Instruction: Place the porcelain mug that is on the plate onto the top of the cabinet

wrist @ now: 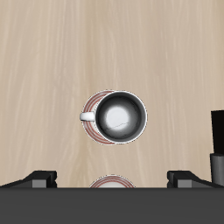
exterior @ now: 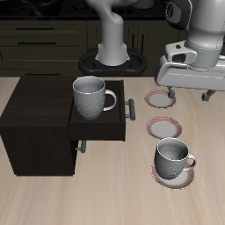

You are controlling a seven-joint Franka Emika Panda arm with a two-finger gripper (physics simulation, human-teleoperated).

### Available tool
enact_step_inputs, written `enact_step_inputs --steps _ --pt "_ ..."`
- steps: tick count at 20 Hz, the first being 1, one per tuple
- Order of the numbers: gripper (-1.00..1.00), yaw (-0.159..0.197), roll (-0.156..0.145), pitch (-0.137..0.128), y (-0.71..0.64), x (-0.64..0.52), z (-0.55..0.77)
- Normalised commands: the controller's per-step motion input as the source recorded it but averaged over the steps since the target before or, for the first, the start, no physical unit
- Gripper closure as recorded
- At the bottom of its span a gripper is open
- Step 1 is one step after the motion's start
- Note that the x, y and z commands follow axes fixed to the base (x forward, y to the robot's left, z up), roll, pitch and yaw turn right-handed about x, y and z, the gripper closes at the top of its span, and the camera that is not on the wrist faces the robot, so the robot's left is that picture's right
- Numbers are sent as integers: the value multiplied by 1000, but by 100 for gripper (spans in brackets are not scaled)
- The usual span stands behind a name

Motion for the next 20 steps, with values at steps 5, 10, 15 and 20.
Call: enact_step_inputs --steps 5,10,15,20 --pt "-100 -13 -37 2 -218 147 -245" --pt "-100 -28 -12 17 -71 73 -262" --pt "-100 -42 -19 11 -144 101 -281" --pt "-100 -23 4 -13 -53 67 -192"
